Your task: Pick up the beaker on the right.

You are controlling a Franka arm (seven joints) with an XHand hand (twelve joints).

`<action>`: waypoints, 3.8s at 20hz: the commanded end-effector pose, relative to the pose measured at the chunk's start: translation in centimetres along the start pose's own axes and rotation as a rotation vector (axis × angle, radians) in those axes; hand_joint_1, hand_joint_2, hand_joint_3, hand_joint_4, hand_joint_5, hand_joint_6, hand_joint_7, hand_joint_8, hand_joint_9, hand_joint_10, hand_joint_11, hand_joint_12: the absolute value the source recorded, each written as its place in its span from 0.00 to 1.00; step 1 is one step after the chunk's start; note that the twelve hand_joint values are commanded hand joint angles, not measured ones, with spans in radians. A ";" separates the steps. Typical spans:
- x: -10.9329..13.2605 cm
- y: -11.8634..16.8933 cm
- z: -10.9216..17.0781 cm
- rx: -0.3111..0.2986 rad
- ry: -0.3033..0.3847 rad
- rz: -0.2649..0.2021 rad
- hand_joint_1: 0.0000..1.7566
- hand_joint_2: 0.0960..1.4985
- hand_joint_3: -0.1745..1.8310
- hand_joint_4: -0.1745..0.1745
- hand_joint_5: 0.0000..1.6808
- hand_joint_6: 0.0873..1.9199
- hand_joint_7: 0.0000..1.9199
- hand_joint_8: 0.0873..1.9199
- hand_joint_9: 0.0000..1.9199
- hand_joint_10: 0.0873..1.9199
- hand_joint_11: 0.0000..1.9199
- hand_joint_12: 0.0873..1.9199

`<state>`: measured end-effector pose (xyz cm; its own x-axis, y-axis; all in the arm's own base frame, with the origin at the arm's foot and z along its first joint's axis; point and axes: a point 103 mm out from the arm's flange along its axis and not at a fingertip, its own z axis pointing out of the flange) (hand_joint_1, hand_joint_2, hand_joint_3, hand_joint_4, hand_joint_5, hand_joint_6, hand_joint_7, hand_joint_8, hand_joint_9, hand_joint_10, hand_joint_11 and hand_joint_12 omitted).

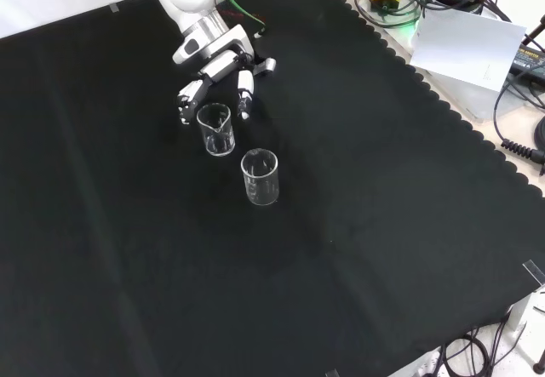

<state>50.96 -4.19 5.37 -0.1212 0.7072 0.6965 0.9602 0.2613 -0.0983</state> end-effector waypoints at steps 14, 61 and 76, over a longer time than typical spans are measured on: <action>-0.1 1.7 0.1 -0.020 0.029 -0.032 0.48 0.53 0.00 0.32 0.22 0.00 0.07 0.34 0.11 0.31 0.00 0.64; 0.6 2.7 1.7 -0.044 0.134 -0.081 0.54 0.54 0.00 0.38 0.26 0.20 0.18 0.36 0.21 0.27 0.00 0.68; 0.6 3.0 2.5 -0.063 0.157 -0.061 0.56 0.56 0.00 0.38 0.26 0.40 0.22 0.37 0.26 0.28 0.01 0.70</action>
<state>53.06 -1.36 3.58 -0.1460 0.5815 0.8004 0.9626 0.2703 -0.0208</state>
